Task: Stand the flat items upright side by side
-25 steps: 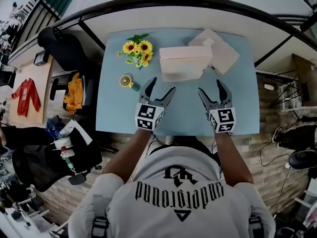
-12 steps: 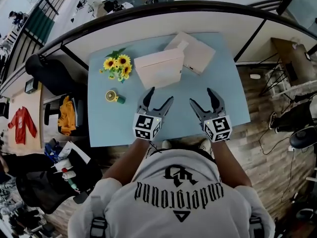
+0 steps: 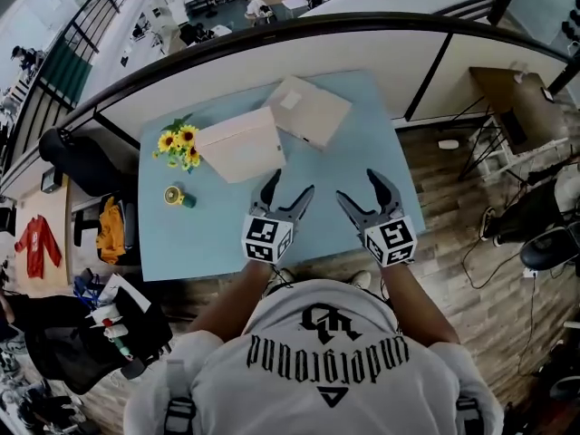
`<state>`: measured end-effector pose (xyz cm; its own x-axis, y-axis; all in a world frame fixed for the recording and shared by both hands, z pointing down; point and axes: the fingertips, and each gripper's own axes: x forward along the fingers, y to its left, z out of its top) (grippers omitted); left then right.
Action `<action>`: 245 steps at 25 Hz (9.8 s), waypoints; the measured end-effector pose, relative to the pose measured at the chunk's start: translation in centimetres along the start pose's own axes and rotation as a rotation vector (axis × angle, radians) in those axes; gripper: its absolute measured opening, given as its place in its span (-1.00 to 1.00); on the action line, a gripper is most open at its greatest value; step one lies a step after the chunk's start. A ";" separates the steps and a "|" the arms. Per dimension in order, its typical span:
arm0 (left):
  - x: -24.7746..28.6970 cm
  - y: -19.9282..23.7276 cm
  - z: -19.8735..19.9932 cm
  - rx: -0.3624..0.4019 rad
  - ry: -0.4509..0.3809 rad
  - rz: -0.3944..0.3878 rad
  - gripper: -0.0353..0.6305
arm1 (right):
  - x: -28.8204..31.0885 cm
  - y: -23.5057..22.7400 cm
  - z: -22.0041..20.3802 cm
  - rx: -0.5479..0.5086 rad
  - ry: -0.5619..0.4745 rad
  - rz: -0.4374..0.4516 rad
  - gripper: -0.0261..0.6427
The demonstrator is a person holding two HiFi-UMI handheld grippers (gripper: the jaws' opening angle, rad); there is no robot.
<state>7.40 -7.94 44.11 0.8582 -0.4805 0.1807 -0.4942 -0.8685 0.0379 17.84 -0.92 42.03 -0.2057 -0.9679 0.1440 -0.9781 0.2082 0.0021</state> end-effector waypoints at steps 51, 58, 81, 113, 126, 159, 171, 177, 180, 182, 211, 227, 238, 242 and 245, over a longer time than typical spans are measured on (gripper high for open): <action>18.2 3.7 -0.3 -0.147 0.044 0.275 0.18 | 11.6 -16.0 -2.4 -0.028 0.116 0.351 0.14; 20.5 4.8 -1.7 -0.222 0.081 0.363 0.18 | 14.3 -18.8 -3.1 -0.035 0.156 0.445 0.14; 27.3 11.6 -9.8 -0.421 0.199 0.656 0.19 | 28.9 -25.1 -10.9 -0.101 0.369 0.716 0.15; 30.9 22.6 -27.2 -0.870 0.374 0.798 0.30 | 46.8 -26.0 -28.4 -0.058 0.849 0.722 0.35; 31.8 20.4 -26.8 -0.901 0.376 0.758 0.17 | 43.9 -26.3 -28.7 0.032 0.864 0.712 0.15; 25.9 2.6 -8.1 -0.434 0.283 0.693 0.19 | 19.9 -29.2 -11.6 0.020 0.415 0.506 0.10; 20.0 2.6 -5.8 -0.307 0.256 0.510 0.19 | 14.6 -23.7 -9.0 0.053 0.321 0.312 0.09; 16.3 3.2 -5.2 -0.251 0.250 0.425 0.19 | 12.5 -19.7 -7.8 0.060 0.278 0.210 0.09; 14.7 2.8 -4.8 -0.225 0.245 0.400 0.20 | 11.1 -18.3 -7.3 0.063 0.261 0.177 0.09; 13.8 2.5 -4.7 -0.215 0.239 0.395 0.20 | 10.4 -17.6 -7.1 0.053 0.250 0.167 0.09; 0.2 2.6 -6.4 -0.180 0.169 0.601 0.21 | 8.4 -5.4 -5.9 -0.120 0.104 0.312 0.04; -8.1 15.9 -11.0 -0.084 0.209 0.433 0.21 | 16.1 8.0 -8.6 -0.107 0.110 0.126 0.03; -8.2 19.1 -14.5 -0.051 0.214 0.392 0.21 | 18.6 10.0 -11.7 -0.132 0.139 0.055 0.03; -7.6 19.9 -16.1 -0.049 0.231 0.397 0.21 | 19.7 9.8 -13.2 -0.131 0.162 0.058 0.03; -6.9 20.5 -17.2 -0.046 0.244 0.400 0.20 | 20.8 9.8 -14.0 -0.119 0.180 0.070 0.03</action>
<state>-11.05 -20.35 60.50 0.5444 -0.7287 0.4155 -0.7896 -0.6123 -0.0394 4.47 -17.04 58.87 -0.2531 -0.9123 0.3218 -0.9488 0.2991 0.1015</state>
